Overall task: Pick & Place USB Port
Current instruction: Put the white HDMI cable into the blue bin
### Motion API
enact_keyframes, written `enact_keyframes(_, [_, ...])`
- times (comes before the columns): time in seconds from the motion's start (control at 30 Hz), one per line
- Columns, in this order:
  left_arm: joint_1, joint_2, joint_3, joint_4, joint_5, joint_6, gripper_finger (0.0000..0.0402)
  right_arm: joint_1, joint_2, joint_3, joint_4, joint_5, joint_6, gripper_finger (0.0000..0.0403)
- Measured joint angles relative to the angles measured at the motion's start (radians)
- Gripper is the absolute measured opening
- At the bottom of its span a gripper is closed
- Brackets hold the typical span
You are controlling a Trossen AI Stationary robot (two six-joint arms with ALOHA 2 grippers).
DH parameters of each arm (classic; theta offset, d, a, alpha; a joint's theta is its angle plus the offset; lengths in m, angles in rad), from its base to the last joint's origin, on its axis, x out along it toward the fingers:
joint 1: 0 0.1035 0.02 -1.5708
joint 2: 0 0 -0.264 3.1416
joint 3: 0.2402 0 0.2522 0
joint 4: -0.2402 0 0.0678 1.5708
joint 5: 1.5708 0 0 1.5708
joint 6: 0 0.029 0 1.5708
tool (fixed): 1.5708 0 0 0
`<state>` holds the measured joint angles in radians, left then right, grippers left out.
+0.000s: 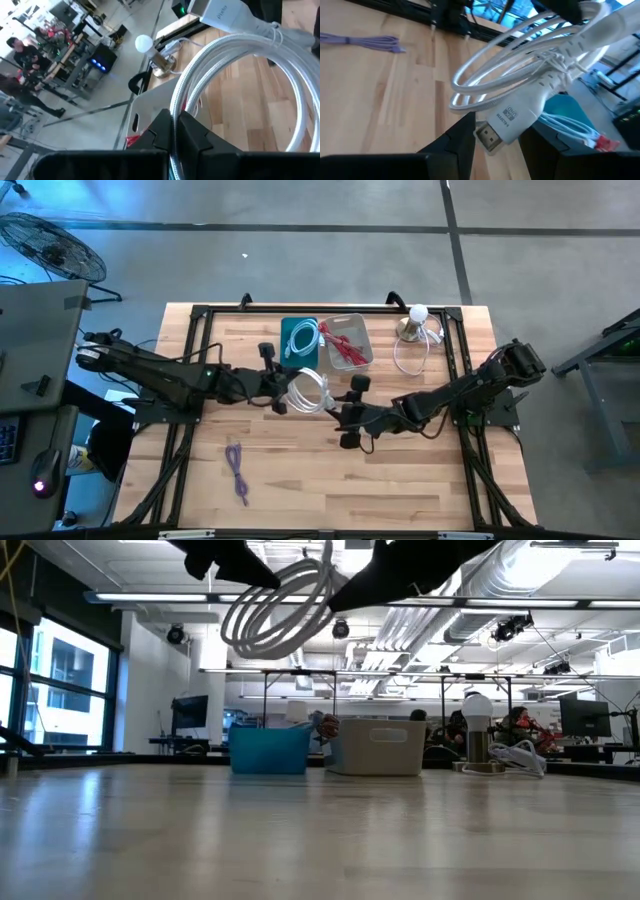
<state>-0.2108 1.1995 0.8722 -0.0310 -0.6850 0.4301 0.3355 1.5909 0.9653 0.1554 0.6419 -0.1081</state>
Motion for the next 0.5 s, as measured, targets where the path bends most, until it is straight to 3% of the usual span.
enact_keyframes(0.27, [0.001, -0.016, -0.001, 0.065, -0.041, 0.086, 0.0008, 0.0, 0.0, 0.0, -0.023, -0.094, 0.032, 0.0133])
enact_keyframes(0.5, [0.002, -0.018, -0.001, 0.092, -0.066, 0.089, 0.0008, 0.001, 0.0, 0.0, -0.021, -0.082, 0.051, 0.0133])
